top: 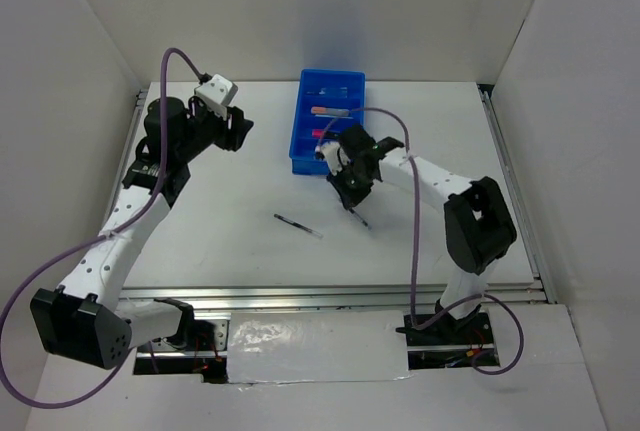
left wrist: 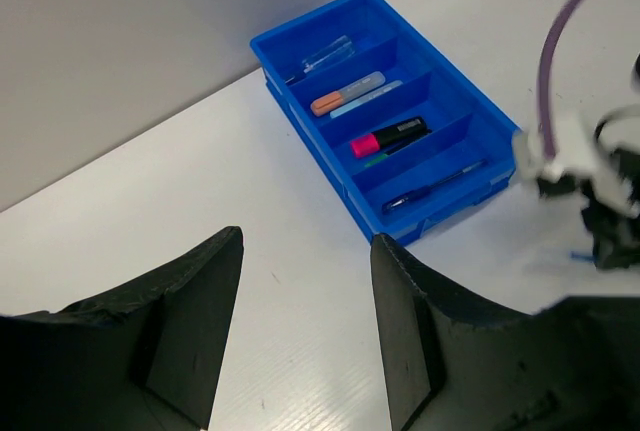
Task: Sort the stationery into containers
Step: Grab a piece of stationery with the right arm, then place the stationery into the container
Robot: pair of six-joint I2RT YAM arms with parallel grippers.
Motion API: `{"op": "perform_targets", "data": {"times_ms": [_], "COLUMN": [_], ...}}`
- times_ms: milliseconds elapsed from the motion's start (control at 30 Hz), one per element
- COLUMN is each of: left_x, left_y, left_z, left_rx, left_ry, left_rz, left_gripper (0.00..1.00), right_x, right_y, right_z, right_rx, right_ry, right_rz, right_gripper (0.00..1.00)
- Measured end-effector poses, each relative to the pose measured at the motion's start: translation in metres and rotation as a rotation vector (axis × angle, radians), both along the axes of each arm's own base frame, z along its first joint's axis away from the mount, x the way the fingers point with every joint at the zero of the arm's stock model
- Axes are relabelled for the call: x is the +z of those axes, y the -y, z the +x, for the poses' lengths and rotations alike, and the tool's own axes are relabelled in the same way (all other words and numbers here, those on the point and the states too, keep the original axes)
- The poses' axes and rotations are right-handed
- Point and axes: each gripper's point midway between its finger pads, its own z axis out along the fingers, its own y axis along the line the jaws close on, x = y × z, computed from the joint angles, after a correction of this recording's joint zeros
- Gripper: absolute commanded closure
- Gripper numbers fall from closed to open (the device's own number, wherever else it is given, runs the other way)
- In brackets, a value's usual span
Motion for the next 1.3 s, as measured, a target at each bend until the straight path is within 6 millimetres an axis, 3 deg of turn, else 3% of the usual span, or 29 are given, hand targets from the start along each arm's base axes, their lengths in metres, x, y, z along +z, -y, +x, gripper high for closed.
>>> {"op": "perform_targets", "data": {"times_ms": [67, 233, 300, 367, 433, 633, 733, 967, 1167, 1300], "left_x": [0.0, -0.007, -0.013, -0.018, -0.02, -0.019, -0.022, -0.022, -0.035, -0.048], "left_y": [0.0, 0.004, 0.004, 0.004, 0.004, 0.002, 0.001, -0.004, 0.012, 0.022], "left_z": [0.0, 0.009, 0.013, 0.016, 0.019, 0.024, 0.026, 0.029, 0.012, -0.003], "left_rx": [-0.005, -0.016, -0.015, -0.013, -0.008, 0.008, 0.016, 0.037, -0.119, -0.213], "left_ry": [0.0, -0.007, -0.019, -0.029, -0.032, -0.031, -0.036, -0.037, -0.07, -0.117], "left_rz": [0.002, 0.002, 0.005, 0.006, 0.006, -0.012, -0.012, -0.007, 0.046, 0.068], "left_gripper": [0.34, 0.32, 0.27, 0.26, 0.24, 0.2, 0.14, 0.14, 0.18, 0.19], "right_x": [0.05, 0.201, 0.238, 0.255, 0.246, 0.163, 0.135, 0.123, 0.103, 0.08], "right_y": [-0.008, -0.029, -0.031, -0.032, -0.035, -0.043, -0.044, -0.049, -0.05, -0.05], "right_z": [0.029, 0.109, 0.126, 0.141, 0.151, 0.165, 0.169, 0.177, 0.179, 0.181], "right_rx": [0.072, 0.211, 0.255, 0.297, 0.342, 0.459, 0.491, 0.536, 0.567, 0.584], "right_ry": [0.122, 0.539, 0.65, 0.721, 0.733, 0.621, 0.59, 0.622, 0.609, 0.572], "right_rz": [0.066, 0.221, 0.24, 0.238, 0.22, 0.147, 0.127, 0.12, 0.107, 0.096], "right_gripper": [1.0, 1.0, 1.0, 1.0, 1.0, 1.0, 1.0, 0.97, 0.91, 0.77]}}
